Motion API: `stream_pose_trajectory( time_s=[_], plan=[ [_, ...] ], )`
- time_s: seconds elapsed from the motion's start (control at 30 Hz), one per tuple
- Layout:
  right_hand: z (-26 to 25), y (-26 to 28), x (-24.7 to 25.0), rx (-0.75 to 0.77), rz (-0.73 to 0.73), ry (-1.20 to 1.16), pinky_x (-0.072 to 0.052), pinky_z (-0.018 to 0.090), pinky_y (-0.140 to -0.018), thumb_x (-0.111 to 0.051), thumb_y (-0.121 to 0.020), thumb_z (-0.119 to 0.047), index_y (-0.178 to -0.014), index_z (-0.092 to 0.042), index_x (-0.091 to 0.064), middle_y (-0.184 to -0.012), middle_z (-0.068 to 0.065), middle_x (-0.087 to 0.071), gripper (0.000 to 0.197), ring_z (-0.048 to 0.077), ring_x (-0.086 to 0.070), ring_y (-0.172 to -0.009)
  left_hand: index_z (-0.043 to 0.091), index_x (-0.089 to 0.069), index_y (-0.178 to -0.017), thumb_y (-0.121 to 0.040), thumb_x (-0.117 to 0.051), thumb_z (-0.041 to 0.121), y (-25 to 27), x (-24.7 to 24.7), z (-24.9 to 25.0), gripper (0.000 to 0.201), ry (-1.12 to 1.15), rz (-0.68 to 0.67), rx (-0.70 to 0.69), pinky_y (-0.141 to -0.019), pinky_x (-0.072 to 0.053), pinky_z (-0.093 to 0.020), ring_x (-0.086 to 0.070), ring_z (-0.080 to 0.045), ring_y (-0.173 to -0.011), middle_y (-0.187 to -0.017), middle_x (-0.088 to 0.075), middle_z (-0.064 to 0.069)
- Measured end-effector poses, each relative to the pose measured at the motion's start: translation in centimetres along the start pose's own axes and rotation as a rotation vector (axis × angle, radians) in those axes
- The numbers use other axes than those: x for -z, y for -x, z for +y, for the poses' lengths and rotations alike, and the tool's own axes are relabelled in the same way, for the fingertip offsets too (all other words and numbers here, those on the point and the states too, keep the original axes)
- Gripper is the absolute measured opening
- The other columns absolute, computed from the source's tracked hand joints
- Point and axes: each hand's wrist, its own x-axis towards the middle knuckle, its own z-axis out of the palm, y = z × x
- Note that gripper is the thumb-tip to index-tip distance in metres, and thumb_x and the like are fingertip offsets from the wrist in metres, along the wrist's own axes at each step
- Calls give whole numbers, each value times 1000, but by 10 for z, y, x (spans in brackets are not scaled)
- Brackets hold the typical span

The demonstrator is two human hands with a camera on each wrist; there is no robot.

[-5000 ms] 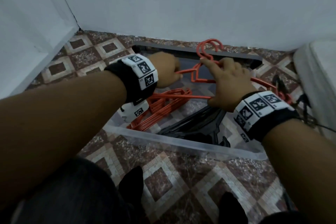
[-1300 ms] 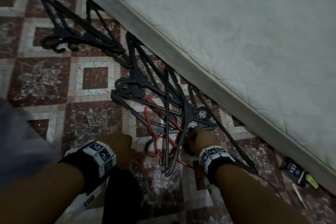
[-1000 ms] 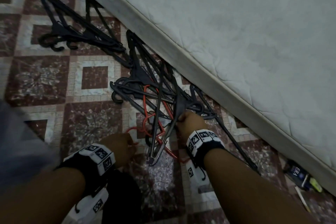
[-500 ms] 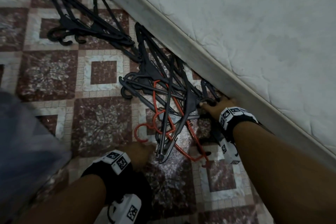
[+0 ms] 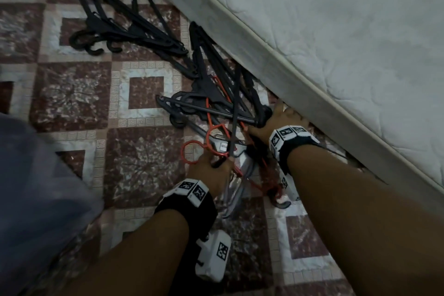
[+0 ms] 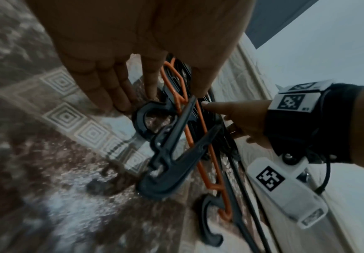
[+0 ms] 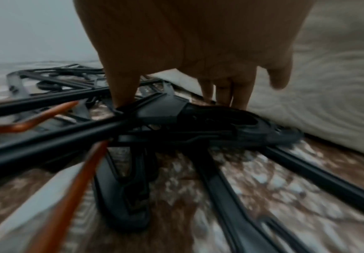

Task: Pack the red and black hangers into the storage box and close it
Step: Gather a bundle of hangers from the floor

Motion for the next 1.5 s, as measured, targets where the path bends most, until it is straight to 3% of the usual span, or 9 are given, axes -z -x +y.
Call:
stream_pose_trajectory(
  time_s=[0.17,0.37,0.5,0.63,0.77,0.9,1.03,1.37,1.5],
  plan=[
    [-11,-4,-5,117,-167,-292,-52,44,-93,-76,-66,-68,-149,-20,-21,-137,13,-54,111,36,-59,-114,19,-59,-116,-83,-59,65,-13,0,1,57,66,39,62,-69,-47,-30,-62,-20,-80,-97,-68,0],
    [-11,-2,-13,249,-248,-396,-43,24,-68,-86,-67,-45,-118,-26,-49,-104,2,-65,65,18,-56,-75,22,-60,-84,-86,-54,66,-15,-3,3,44,30,-24,50,-62,-37,-28,-58,-22,-73,-78,-61,-1],
    [-5,6,-21,263,-242,-508,-44,24,-75,-88,-65,-35,-118,-25,-59,-94,-5,-62,61,18,-58,-82,12,-68,-101,-94,-57,48,-9,-1,1,38,104,-133,-25,-73,-51,-35,-64,-34,-86,-86,-67,-11],
    [18,28,-33,231,-170,-651,-46,22,-77,-87,-67,-27,-122,-23,-58,-96,-6,-66,63,16,-62,-85,24,-65,-85,-85,-59,63,2,4,-5,40,17,-191,-134,-65,-47,-30,-62,-17,-72,-71,-63,7],
    [43,55,-39,277,-76,-659,-53,35,-87,-80,-72,-29,-118,-26,-53,-106,-4,-69,54,20,-66,-94,52,-66,-104,-87,-64,53,19,3,-4,17,132,-317,-216,-91,-55,-38,-66,-6,-97,-103,-72,19],
    [55,80,-28,330,28,-661,-45,24,-75,-78,-73,-35,-110,-37,-47,-88,-24,-59,48,10,-61,-83,46,-60,-119,-89,-66,38,40,6,1,31,252,-355,-309,-101,-49,-42,-65,-8,-109,-115,-70,16],
    [51,93,-17,343,9,-590,-44,23,-68,-78,-73,-38,-104,-32,-47,-90,-16,-63,44,11,-60,-79,59,-57,-112,-87,-64,49,58,15,-2,28,209,-337,-298,-95,-53,-39,-66,-5,-103,-113,-69,21],
    [-18,36,-25,282,-89,-388,-50,31,-88,-81,-74,-38,-125,-11,-54,-125,14,-54,63,30,-59,-106,37,-60,-117,-74,-66,66,17,19,-15,53,188,-127,-114,-88,-54,-41,-66,-21,-100,-111,-68,11],
    [-31,17,-30,251,-90,-449,-52,31,-79,-78,-76,-30,-122,-7,-52,-114,13,-59,57,28,-59,-94,35,-59,-91,-79,-67,57,-7,18,-8,27,167,-29,-121,-56,-41,-16,-61,-10,-77,-82,-62,19]
  ],
)
